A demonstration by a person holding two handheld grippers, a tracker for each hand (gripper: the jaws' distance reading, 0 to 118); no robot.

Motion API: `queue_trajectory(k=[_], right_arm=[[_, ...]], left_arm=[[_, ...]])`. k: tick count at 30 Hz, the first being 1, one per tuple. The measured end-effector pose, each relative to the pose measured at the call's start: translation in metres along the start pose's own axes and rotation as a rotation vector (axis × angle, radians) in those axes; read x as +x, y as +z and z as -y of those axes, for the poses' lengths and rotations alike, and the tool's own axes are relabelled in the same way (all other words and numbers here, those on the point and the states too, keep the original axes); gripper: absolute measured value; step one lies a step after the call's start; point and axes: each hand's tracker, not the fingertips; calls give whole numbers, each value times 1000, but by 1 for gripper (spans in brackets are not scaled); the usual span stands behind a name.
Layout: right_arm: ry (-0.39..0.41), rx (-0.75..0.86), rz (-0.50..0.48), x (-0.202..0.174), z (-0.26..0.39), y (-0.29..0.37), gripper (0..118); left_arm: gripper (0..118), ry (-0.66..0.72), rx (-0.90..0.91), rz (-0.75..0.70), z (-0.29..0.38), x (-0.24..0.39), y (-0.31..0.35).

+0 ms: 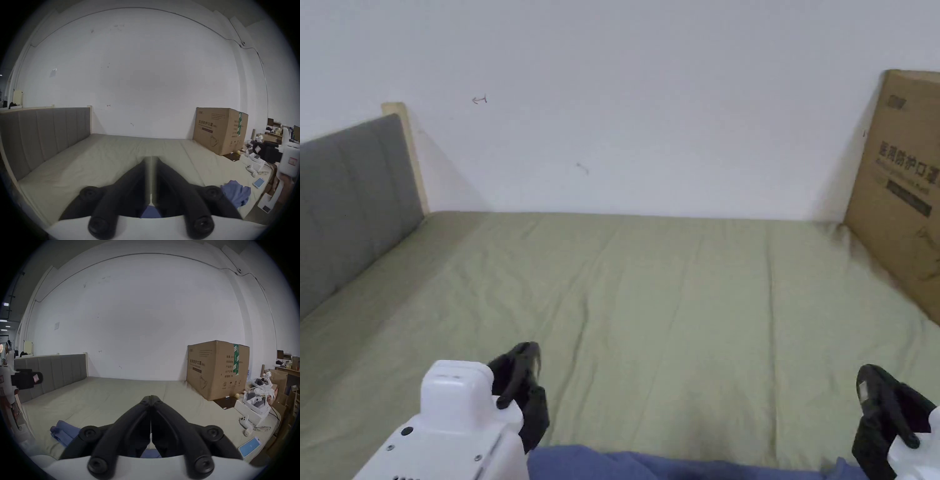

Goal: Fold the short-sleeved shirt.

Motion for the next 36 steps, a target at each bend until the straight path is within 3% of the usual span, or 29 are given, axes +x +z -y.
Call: queue_trajectory(k=[1,3,8,12,16,17,18,20,21,24,29,32,34,36], right_arm=[[-14,7,-3,2,2,3,0],[-27,-3,-9,3,2,5,0],[-31,-36,-16,12,-6,9,0],[-18,-87,-43,24,-13,6,0],[-50,-142,-59,32,-11,-3,0],[-68,-168,-66,32,-10,-6,0],[-72,-190,-62,31,-8,-9,0],[-69,-230,-61,28,-4,-16,0],[-66,-246,-62,25,-2,-19,0],[-46,-297,-81,14,3,-28,0],[16,-357,-136,-6,8,-43,0],[15,-375,-157,-9,13,-54,0],[-26,-395,-179,-12,14,-62,0],[-58,-407,-179,-15,14,-65,0]], left_arm=[[0,-57,42,-45,-1,6,4],[0,19,7,23,1,0,6],[0,27,-34,8,-10,-24,2],[0,208,-376,172,-28,-109,-36],[0,519,-775,404,8,-178,-78],[3,550,-815,417,25,-190,-83],[26,605,-823,401,44,-205,-82],[92,742,-826,391,75,-230,-90],[116,822,-828,388,89,-239,-94],[118,975,-776,451,122,-262,-98],[118,1050,-834,481,163,-277,-116],[118,1117,-872,685,174,-259,-129],[118,1109,-943,761,181,-243,-145],[117,995,-985,747,181,-231,-158]])
